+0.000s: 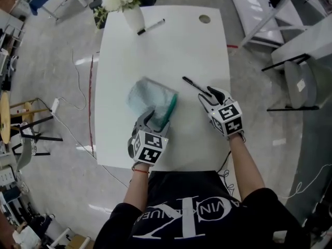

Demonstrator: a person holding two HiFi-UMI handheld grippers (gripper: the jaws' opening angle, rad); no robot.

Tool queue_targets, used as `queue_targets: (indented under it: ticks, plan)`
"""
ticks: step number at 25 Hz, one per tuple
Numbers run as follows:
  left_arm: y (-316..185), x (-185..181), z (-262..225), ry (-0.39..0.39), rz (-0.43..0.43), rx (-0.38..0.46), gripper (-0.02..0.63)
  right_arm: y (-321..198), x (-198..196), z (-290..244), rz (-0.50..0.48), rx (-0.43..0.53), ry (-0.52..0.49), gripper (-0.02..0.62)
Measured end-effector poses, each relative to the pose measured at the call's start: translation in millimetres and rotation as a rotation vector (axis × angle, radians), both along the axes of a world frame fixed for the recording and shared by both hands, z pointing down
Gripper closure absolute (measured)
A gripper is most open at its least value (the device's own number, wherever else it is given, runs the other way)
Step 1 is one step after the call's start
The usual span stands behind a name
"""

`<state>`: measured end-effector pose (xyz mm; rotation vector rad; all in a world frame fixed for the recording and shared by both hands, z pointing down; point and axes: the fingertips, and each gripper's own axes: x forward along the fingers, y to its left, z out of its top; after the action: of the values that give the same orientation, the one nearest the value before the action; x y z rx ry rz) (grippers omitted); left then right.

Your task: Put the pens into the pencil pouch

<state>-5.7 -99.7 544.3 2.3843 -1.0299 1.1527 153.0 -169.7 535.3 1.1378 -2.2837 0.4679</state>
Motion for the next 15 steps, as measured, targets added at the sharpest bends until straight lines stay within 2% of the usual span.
queue_targets:
  ticks: [4, 7, 15]
  plan:
    - [5.7, 4.3, 3.4, -0.099, 0.046, 0.019, 0.407, -1.8, 5.7, 22.3, -0.020, -0.073, 0.051, 0.420]
    - [8.2, 6.6, 2.6, -0.205, 0.104, 0.058, 0.416, -1.6, 6.3, 29.5, -0.025, -0.098, 0.048, 0.420]
    - [8.4, 5.3, 14.3, -0.184, 0.047, 0.019, 0.492, 1.0, 2.1, 35.5, -0.077, -0.095, 0.100, 0.451]
